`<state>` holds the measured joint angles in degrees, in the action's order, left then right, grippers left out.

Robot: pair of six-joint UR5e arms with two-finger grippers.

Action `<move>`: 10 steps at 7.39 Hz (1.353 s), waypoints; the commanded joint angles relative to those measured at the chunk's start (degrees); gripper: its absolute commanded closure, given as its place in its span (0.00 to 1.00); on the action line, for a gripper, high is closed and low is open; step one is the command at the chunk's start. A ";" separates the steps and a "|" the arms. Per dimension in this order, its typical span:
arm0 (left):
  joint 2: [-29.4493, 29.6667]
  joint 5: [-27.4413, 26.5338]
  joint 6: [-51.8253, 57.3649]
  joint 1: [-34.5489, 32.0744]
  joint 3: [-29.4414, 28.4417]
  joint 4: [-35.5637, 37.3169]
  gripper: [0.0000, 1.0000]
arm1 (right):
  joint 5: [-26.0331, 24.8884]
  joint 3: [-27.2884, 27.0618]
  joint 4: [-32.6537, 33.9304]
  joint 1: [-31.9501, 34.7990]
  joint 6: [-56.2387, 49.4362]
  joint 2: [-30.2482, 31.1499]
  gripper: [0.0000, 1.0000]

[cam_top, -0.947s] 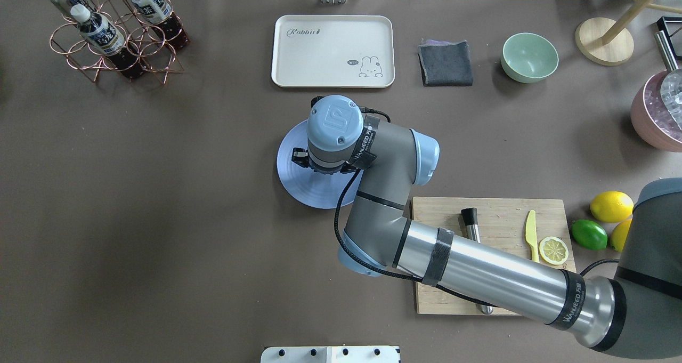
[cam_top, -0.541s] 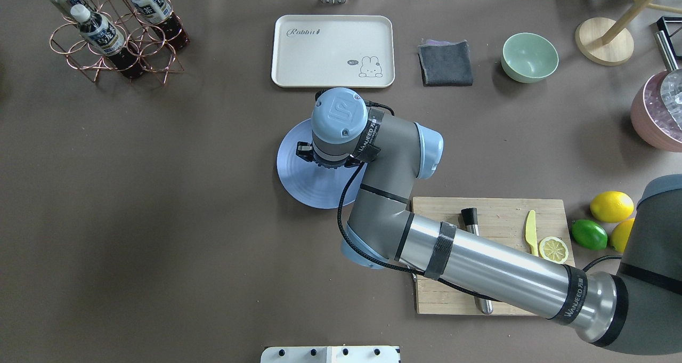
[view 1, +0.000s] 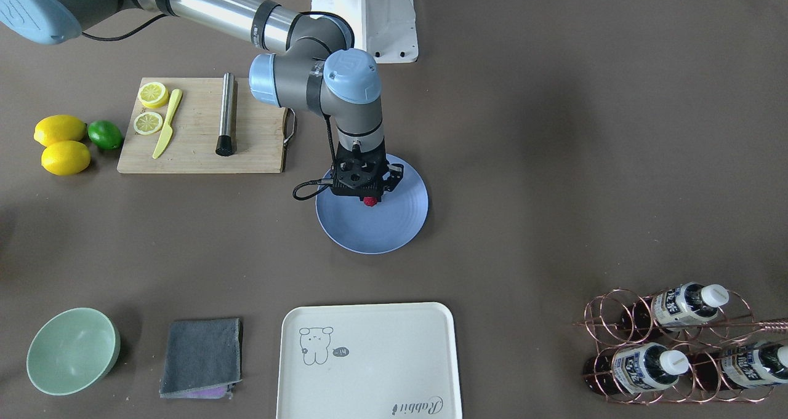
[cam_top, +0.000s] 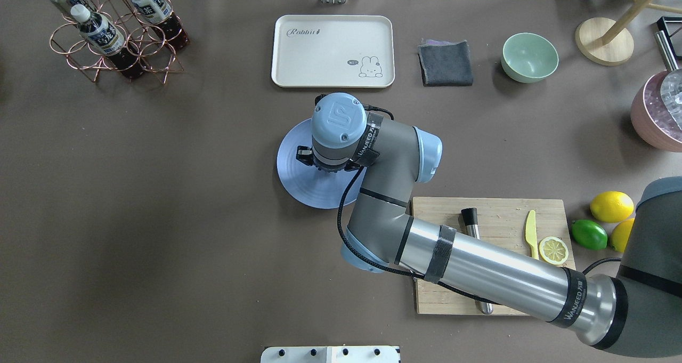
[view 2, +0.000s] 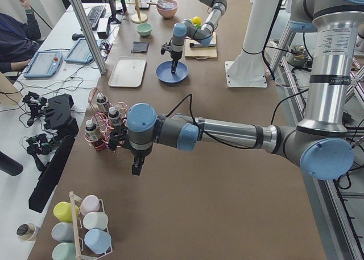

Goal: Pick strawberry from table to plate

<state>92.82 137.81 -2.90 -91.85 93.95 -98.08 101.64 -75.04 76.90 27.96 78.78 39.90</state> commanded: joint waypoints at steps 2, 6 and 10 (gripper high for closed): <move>0.08 -0.09 0.00 0.00 0.00 0.00 0.02 | 0.40 -0.72 -0.26 1.12 -2.75 -0.17 0.00; -0.79 0.52 0.00 -0.09 0.18 0.17 0.02 | 15.23 -6.23 9.34 16.29 -13.67 1.31 0.00; -2.54 0.71 2.52 -0.35 0.79 0.70 0.02 | 20.86 -27.33 30.24 37.91 -51.01 21.39 0.00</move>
<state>91.24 138.64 -2.25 -91.97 94.76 -97.52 119.59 -97.32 104.14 58.41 39.68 53.53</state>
